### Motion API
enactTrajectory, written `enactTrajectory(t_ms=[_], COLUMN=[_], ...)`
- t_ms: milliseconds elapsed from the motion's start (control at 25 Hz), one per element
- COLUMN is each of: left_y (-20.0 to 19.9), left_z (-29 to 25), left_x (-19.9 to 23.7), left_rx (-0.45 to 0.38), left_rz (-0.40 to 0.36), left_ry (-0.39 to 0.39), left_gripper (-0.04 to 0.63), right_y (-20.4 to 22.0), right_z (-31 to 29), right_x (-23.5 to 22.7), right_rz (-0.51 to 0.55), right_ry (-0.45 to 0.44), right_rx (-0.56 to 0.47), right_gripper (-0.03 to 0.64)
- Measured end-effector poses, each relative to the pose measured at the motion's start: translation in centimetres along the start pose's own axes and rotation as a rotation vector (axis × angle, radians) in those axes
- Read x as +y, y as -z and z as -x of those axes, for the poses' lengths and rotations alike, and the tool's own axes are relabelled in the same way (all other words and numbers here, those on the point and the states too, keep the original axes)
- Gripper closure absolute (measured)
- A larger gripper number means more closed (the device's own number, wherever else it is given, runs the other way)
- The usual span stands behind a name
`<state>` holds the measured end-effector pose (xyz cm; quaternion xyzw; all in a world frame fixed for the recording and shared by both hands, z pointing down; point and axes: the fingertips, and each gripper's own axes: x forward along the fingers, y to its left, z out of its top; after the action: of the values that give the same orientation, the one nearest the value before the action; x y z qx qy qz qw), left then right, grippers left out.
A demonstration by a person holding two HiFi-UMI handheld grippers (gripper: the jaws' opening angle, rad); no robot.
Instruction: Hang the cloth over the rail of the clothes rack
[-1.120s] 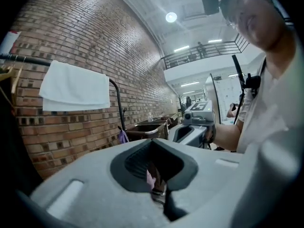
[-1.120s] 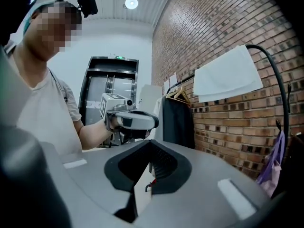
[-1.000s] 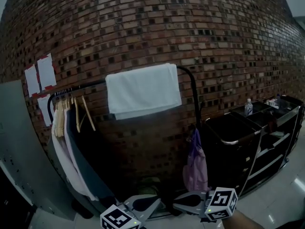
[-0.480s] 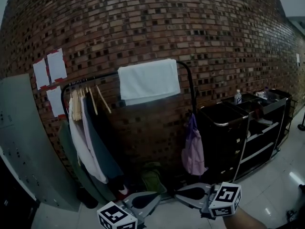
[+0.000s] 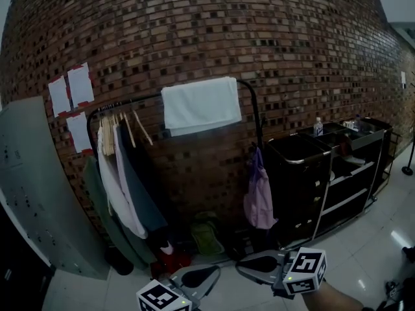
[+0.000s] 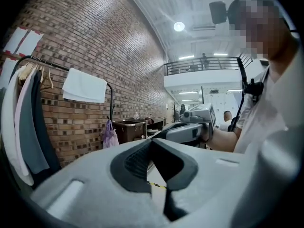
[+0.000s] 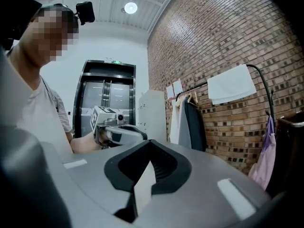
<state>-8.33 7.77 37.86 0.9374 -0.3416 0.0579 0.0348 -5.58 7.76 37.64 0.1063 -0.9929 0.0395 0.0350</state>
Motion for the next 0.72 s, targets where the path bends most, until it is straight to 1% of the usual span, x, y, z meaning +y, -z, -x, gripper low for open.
enactTrajectory(t_ms=[200, 400, 560, 720], left_y=[0.4, 0.4, 0.2, -0.2], left_z=[-0.8, -1.4, -1.9, -2.2], left_x=[-5.4, -10.4, -13.3, -15.3], left_rx=[0.044, 0.047, 0.041, 0.039], left_rz=[-0.01, -0.014, -0.037, -0.059], left_ry=[-0.001, 0.009, 0.004, 0.003], left_gripper=[0.594, 0.594, 0.594, 0.594], right_y=[0.5, 0.8, 1.3, 1.5], right_z=[4.5, 8.9, 11.6, 13.3], right_x=[2.3, 5.0, 6.3, 7.3], right_rz=[-0.02, -0.01, 0.001, 0.003], right_ry=[0.011, 0.013, 0.019, 0.014], right_rx=[0.02, 0.021, 0.011, -0.004], right_gripper=[0.616, 0.615, 0.615, 0.615])
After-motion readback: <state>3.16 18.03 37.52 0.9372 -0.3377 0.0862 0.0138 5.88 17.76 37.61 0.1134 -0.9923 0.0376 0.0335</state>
